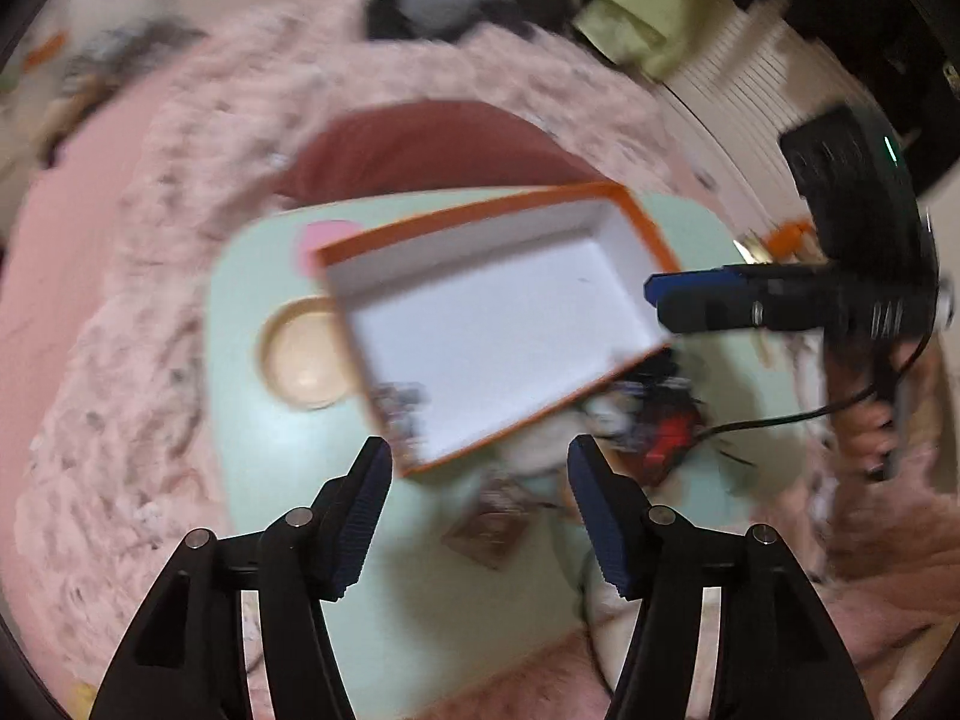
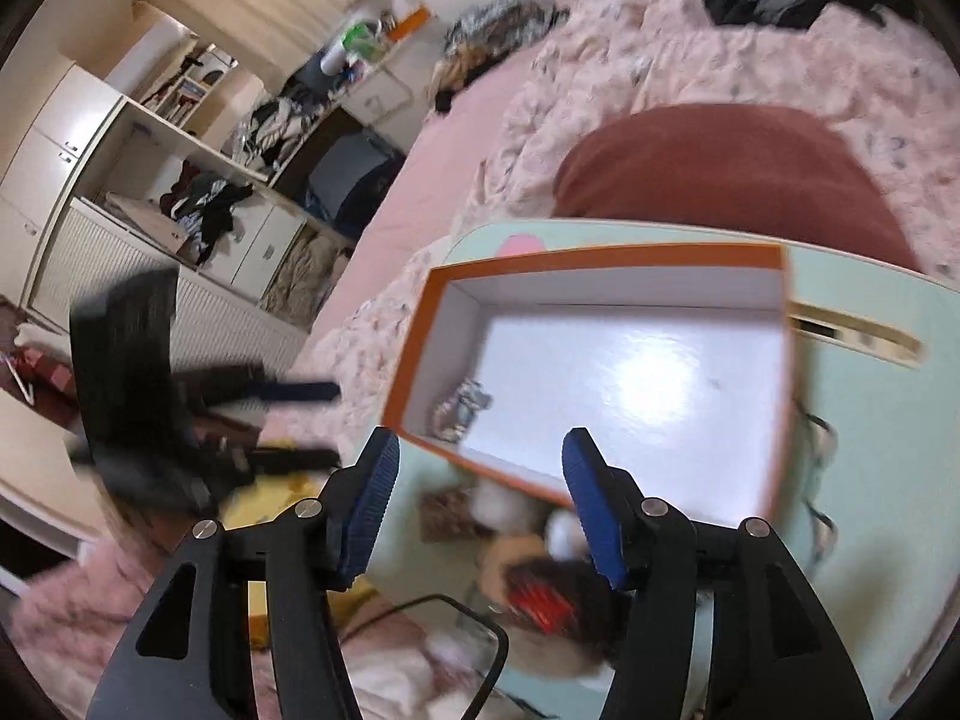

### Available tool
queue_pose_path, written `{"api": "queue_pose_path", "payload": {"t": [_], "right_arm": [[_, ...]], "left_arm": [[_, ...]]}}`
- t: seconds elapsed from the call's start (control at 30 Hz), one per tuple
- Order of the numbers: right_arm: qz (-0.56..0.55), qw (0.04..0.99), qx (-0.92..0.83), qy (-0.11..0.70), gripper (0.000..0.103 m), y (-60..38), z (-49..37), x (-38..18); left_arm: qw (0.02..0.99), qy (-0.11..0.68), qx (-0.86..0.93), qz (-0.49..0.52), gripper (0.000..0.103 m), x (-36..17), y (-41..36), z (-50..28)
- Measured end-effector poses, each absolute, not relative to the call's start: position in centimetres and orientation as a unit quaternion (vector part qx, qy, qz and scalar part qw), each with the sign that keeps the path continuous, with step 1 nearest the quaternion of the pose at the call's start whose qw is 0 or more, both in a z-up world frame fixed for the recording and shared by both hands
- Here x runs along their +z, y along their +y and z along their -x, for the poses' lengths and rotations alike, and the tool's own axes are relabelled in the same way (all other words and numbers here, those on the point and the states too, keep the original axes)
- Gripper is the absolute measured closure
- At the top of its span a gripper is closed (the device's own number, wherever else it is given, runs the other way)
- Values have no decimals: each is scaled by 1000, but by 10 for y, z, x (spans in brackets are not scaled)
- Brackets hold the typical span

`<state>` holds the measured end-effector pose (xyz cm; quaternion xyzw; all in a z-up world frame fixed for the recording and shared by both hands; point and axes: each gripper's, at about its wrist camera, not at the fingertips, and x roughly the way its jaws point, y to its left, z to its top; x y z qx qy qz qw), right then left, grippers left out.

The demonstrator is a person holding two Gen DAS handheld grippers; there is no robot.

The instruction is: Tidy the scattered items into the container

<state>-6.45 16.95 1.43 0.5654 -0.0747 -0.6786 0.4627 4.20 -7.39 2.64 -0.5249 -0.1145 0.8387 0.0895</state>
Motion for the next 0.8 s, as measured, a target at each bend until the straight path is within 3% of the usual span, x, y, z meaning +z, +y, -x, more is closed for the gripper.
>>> {"api": "queue_pose_path", "payload": {"t": [0.1, 0.3, 0.53, 0.8], "right_arm": [[-609, 458, -645, -54, 45, 131, 73, -1], [-650, 444, -616, 22, 45, 65, 65, -37], [-617, 431, -647, 117, 46, 25, 53, -51], [-607, 437, -635, 193, 60, 9, 47, -62]], "left_arm": [[35, -107, 866, 487, 42, 7, -81, -65], [19, -224, 857, 464, 42, -37, -102, -85], [21, -246, 845, 474, 42, -60, -107, -82], [33, -250, 842, 477, 42, -65, -103, -80]]}}
